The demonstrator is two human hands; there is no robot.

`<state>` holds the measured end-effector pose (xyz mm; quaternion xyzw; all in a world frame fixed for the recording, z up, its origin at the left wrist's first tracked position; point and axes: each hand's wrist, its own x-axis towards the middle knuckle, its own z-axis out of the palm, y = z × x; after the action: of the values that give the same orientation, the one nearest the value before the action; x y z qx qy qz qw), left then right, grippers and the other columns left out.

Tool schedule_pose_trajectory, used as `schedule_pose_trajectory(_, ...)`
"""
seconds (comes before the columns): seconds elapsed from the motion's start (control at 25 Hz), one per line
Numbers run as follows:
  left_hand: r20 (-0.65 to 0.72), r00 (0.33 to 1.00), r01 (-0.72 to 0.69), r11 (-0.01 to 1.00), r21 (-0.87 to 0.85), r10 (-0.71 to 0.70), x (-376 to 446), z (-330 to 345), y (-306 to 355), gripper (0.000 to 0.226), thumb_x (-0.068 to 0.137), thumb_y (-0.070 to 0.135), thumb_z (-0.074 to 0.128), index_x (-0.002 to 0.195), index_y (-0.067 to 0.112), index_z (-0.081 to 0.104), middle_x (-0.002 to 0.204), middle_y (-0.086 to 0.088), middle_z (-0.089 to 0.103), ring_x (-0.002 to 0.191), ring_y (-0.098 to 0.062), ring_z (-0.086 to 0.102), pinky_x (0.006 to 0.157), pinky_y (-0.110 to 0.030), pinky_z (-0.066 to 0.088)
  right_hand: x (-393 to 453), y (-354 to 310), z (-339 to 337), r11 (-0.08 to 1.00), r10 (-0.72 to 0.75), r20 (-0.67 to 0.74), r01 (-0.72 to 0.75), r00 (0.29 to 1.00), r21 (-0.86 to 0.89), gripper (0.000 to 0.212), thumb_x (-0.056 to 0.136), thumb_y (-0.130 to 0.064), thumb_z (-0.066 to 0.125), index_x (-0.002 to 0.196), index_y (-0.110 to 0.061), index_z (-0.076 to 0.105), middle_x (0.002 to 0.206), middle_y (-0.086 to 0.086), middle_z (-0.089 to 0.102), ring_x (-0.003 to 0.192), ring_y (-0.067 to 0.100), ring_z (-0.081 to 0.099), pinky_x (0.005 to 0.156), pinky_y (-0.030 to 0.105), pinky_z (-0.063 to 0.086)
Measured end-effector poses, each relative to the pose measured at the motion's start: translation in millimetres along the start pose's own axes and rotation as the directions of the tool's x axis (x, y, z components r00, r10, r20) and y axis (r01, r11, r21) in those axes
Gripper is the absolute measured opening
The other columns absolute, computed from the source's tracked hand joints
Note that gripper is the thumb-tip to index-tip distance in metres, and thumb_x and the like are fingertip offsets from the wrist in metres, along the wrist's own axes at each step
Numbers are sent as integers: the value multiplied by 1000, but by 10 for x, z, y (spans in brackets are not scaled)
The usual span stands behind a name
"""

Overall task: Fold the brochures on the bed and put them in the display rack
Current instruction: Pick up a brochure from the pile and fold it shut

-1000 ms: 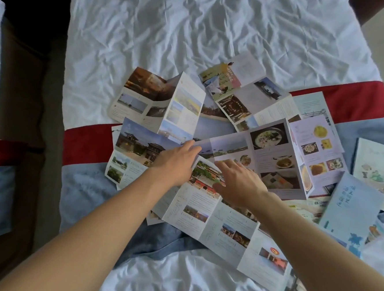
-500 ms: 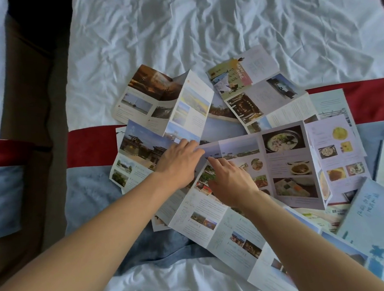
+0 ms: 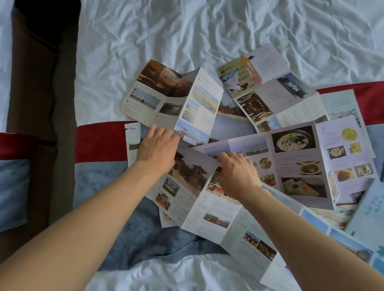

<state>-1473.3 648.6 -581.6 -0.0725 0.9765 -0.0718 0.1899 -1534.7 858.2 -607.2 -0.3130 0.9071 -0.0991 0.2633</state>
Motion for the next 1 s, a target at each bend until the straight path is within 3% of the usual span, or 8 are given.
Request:
schedule_pose_trajectory(0.12,24,994,109,993,49,-110,-38,-137,-141,32,84,15,54,115,15,60,115,-5,63,113,-26,54,111,-44,27,-22,-41,-125,999,24,-18,-24,1000,-33,27,87,-7,54,113,-16,56,108,5,61,101,27,54,91,40,42)
schedule_pose_trajectory(0.28,260,929,275,961,-11,-263,-115,-373,-315,22,90,31,57,106,16,64,101,-4,66,96,-24,61,84,-37,43,-59,-169,-263,997,45,-17,-46,999,-68,23,88,-10,52,110,-15,57,105,6,59,99,27,54,92,40,41)
schedule_pose_trajectory(0.4,440,887,278,921,-273,-137,-127,-465,-313,41,94,49,49,99,11,64,86,-3,61,79,-23,59,66,-33,44,-70,-279,-296,996,30,-15,-31,999,-81,24,88,-10,52,111,-15,59,105,6,60,99,28,54,91,40,41)
schedule_pose_trajectory(0.56,533,846,362,700,-615,31,-97,-410,-167,47,95,56,30,91,20,60,109,-6,66,99,-25,60,84,-38,44,-67,-377,-279,998,-10,-26,9,1000,-57,25,87,-9,52,110,-15,61,104,6,61,101,29,55,90,41,41)
schedule_pose_trajectory(0.64,425,905,304,702,-644,-3,-101,-257,-143,36,99,42,39,126,25,58,141,-7,53,123,-27,52,95,-38,41,-76,-383,-259,999,-20,-37,19,999,-29,26,87,-8,51,110,-15,62,103,6,60,100,30,54,89,42,40)
schedule_pose_trajectory(0.72,357,934,285,652,-702,-24,-139,-112,-133,60,95,36,55,150,27,36,157,-4,37,139,-26,40,107,-40,37,-97,-370,-241,999,-42,-66,44,997,26,29,87,-6,51,112,-16,63,104,5,60,99,30,53,88,41,41)
schedule_pose_trajectory(0.88,455,883,399,326,-857,117,-245,-10,-78,98,67,58,78,151,37,32,153,3,43,137,-20,43,107,-40,36,-107,-359,-270,984,-60,-161,85,985,158,24,89,-8,57,112,-13,64,114,6,60,104,28,53,84,42,47)
schedule_pose_trajectory(1.0,398,903,291,451,-844,163,-348,-21,149,95,64,51,84,146,40,37,140,6,56,120,-15,55,101,-37,43,-86,-366,-309,976,-40,-212,84,976,202,23,89,-8,59,110,-10,64,114,8,60,106,28,54,84,42,48)
